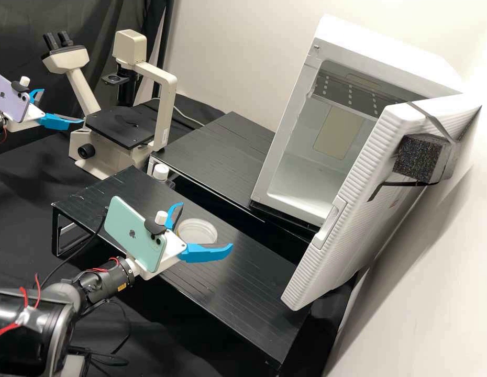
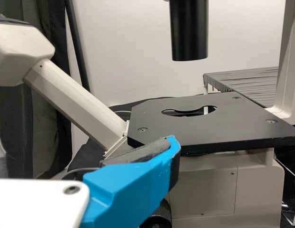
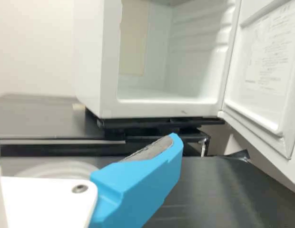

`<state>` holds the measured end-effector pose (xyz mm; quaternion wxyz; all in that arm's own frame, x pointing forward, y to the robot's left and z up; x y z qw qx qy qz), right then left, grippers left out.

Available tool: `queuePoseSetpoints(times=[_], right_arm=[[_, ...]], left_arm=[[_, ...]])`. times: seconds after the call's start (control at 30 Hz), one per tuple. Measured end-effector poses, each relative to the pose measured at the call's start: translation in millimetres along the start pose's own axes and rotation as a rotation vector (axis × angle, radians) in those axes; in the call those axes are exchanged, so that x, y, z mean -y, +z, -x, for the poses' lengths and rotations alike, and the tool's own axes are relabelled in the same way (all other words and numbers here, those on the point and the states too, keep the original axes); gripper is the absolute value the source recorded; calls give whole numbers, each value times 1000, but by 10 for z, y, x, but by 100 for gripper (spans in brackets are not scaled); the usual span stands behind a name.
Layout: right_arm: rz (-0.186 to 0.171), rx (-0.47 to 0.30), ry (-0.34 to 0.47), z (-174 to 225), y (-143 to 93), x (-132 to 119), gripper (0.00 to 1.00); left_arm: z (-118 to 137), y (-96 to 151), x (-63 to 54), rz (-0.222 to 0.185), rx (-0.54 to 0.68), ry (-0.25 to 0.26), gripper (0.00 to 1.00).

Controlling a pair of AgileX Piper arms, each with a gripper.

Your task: Move the petri dish to the bench.

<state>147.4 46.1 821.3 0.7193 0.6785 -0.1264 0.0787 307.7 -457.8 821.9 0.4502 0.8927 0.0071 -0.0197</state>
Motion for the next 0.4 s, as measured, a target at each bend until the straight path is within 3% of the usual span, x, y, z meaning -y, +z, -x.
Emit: queuePoseSetpoints(times=[0.4], right_arm=[[-169, -143, -2, 72, -147, -81, 100]], left_arm=[[0, 0, 0, 0, 0, 0, 100]])
